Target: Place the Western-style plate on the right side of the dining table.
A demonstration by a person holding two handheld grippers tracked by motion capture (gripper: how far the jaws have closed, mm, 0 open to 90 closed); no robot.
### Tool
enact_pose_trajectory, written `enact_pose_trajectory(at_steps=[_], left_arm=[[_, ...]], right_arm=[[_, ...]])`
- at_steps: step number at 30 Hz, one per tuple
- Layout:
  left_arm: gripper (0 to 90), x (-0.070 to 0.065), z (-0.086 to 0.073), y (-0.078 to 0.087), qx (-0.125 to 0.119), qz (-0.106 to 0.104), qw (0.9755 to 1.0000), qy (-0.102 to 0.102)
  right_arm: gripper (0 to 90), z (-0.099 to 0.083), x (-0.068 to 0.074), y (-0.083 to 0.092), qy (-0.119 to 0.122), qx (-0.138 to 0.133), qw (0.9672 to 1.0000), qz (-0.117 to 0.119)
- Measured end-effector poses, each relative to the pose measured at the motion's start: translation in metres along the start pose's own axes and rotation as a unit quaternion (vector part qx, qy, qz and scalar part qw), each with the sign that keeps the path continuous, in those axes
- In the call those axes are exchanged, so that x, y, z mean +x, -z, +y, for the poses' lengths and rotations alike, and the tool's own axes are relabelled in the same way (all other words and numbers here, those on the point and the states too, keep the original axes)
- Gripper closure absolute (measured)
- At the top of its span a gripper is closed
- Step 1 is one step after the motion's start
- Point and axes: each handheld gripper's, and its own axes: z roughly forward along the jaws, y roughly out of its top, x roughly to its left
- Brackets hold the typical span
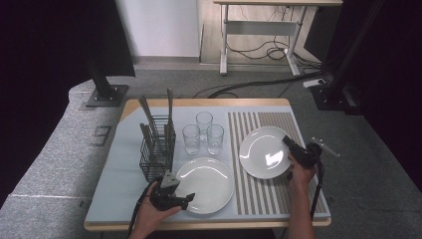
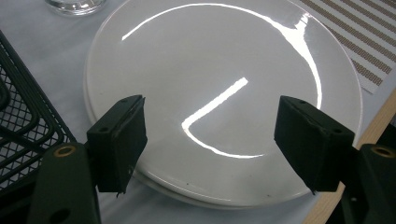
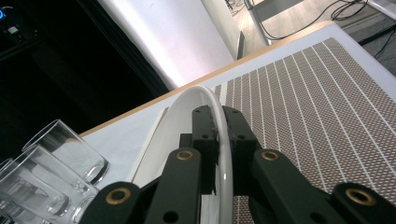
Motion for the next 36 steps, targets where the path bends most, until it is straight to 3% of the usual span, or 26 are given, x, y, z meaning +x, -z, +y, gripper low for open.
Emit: enact_pose_trajectory(at_steps=[17, 36], left_arm=[[25.6, 0.000, 0.000, 0.000, 0.002, 0.000, 1.0000, -0.001], [25.6, 0.001, -0.001, 0.000, 0.003, 0.001, 1.0000, 0.000]], right_arm=[[81.1, -0.003, -0.006, -0.005, 0.006, 0.023, 0.9994, -0.025], [79.3, -0.005, -0.013, -0.008, 0.002, 0.038, 0.9987, -0.033]])
